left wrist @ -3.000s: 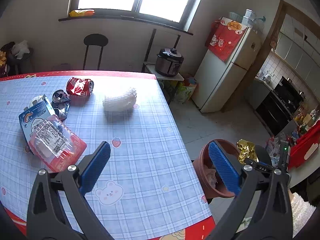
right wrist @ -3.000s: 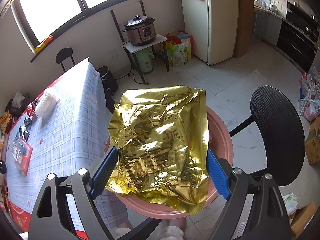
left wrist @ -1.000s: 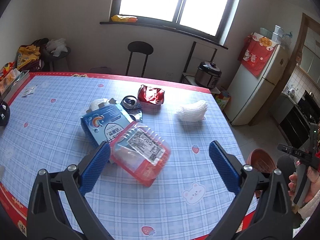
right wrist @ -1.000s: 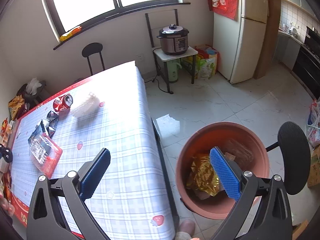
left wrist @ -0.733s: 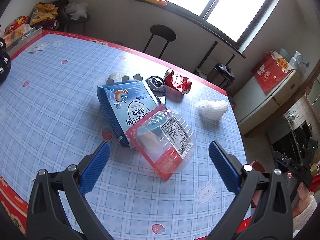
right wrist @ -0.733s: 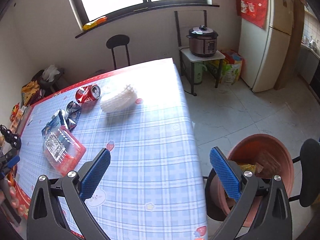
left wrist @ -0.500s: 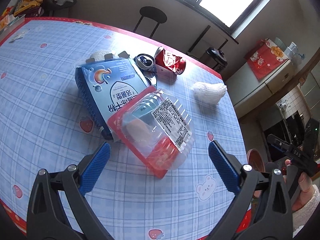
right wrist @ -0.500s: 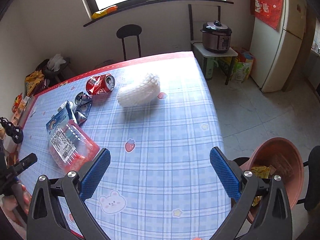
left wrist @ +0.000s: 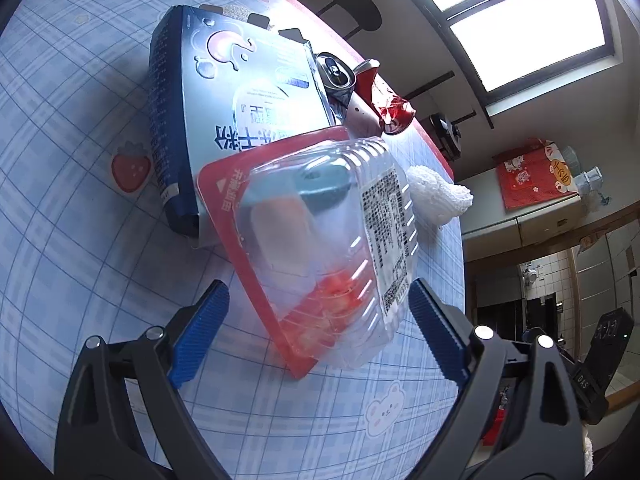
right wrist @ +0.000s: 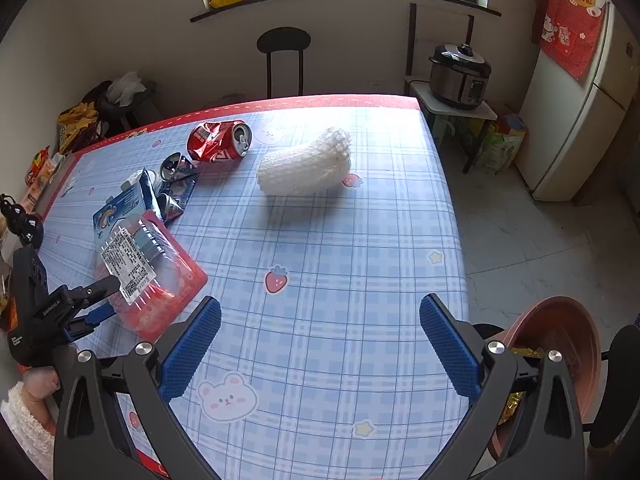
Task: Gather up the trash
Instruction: 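Grasp the red-rimmed clear plastic tray with the left tool, then grasp the white foam mesh net with the right tool while the left tool holds the tray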
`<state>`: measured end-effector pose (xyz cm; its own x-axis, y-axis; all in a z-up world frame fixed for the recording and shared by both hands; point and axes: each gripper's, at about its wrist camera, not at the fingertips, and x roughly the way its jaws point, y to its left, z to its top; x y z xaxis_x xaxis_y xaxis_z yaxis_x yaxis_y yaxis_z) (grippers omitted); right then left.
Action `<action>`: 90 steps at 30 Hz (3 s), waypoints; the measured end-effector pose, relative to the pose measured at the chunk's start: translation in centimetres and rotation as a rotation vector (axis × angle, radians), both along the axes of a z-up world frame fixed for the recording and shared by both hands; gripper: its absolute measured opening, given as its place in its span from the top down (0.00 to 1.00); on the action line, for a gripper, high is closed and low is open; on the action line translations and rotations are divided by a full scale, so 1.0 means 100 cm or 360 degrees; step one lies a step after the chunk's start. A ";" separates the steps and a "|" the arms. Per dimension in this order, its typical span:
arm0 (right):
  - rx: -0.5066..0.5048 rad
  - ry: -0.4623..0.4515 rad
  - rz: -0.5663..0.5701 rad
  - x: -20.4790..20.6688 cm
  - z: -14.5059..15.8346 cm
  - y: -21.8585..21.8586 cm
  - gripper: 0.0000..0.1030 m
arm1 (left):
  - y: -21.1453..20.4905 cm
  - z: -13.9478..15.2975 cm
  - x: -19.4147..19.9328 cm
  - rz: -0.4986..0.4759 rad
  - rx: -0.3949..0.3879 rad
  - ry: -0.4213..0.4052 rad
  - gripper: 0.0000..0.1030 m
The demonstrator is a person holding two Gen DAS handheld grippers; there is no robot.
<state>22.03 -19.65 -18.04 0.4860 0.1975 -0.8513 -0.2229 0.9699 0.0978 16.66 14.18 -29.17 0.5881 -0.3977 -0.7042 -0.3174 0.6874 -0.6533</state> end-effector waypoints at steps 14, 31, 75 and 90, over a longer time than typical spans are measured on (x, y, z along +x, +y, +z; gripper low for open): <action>0.0002 0.0052 -0.0084 -0.001 -0.014 -0.027 0.05 | -0.003 -0.005 0.029 -0.0056 -0.0063 -0.0013 0.06; 0.0000 0.0038 0.0040 0.007 -0.016 -0.004 0.05 | -0.023 0.038 0.013 -0.0212 0.0052 -0.0065 0.48; 0.0473 0.0463 -0.0636 0.205 -0.108 0.056 0.31 | 0.061 0.103 -0.028 0.0185 0.0250 -0.0309 0.51; 0.0086 -0.0020 0.0394 0.063 -0.042 0.095 0.58 | 0.034 0.097 -0.029 0.0096 0.0175 -0.0268 0.51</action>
<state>28.38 -10.16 -22.24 0.4275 0.3567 -0.8307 -0.4545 0.8791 0.1436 13.73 17.57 -19.48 0.7217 -0.2845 -0.6311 -0.2527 0.7404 -0.6228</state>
